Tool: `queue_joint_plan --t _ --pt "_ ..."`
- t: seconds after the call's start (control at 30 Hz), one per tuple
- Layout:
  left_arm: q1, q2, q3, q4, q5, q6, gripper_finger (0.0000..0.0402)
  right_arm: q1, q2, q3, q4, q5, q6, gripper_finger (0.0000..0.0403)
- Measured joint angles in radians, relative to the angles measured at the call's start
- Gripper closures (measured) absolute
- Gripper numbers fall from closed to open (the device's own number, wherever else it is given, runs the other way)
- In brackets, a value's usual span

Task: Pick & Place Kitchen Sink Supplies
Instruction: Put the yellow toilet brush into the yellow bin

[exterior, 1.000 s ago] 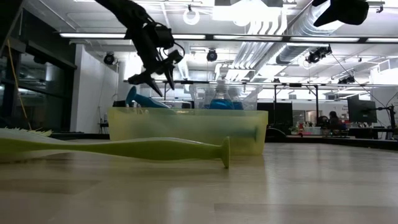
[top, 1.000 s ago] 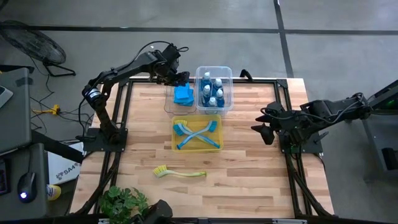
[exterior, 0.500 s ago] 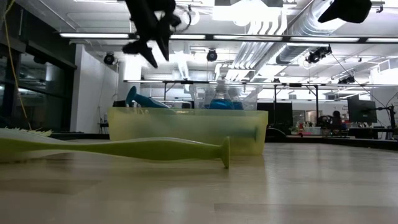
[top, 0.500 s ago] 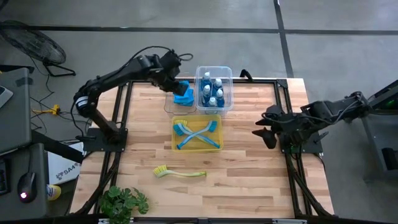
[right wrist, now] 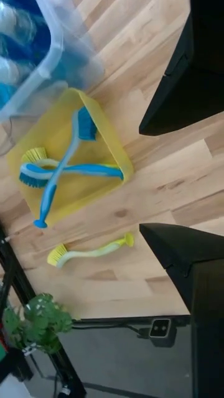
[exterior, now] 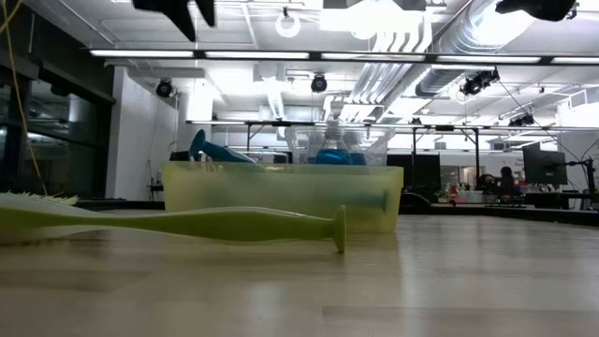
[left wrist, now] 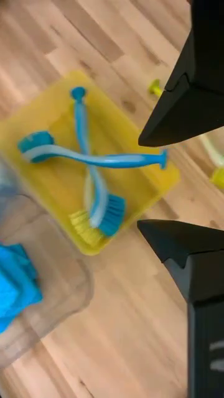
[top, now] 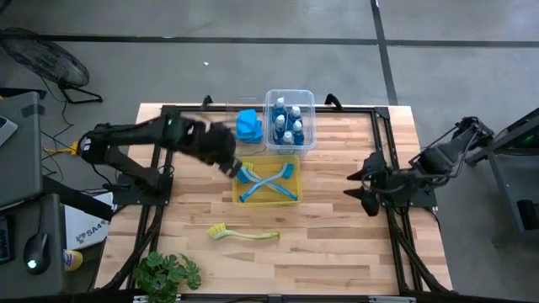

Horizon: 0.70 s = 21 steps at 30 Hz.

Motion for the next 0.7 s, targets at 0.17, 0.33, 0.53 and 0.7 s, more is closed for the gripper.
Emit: queue_joint_plan --t 0.17,0.33,0.53,0.7 --pt "-0.187 -0.013 0.0 -0.078 -0.121 -0.142 0.0204 0.058 0.085 0.0 0.069 0.022 0.006 0.0166" --pt "-0.329 -0.024 0.0 -0.138 -0.197 -0.23 0.0204 0.078 0.197 0.0 0.211 -0.02 -0.019 0.0166" --pt "-0.46 -0.054 0.0 -0.221 -0.255 -0.318 0.0204 0.075 0.342 0.0 0.431 -0.056 -0.057 0.0166" --pt "-0.579 -0.092 0.0 -0.232 -0.296 -0.379 0.0204 0.052 0.467 0.0 0.665 -0.092 -0.108 0.0166"
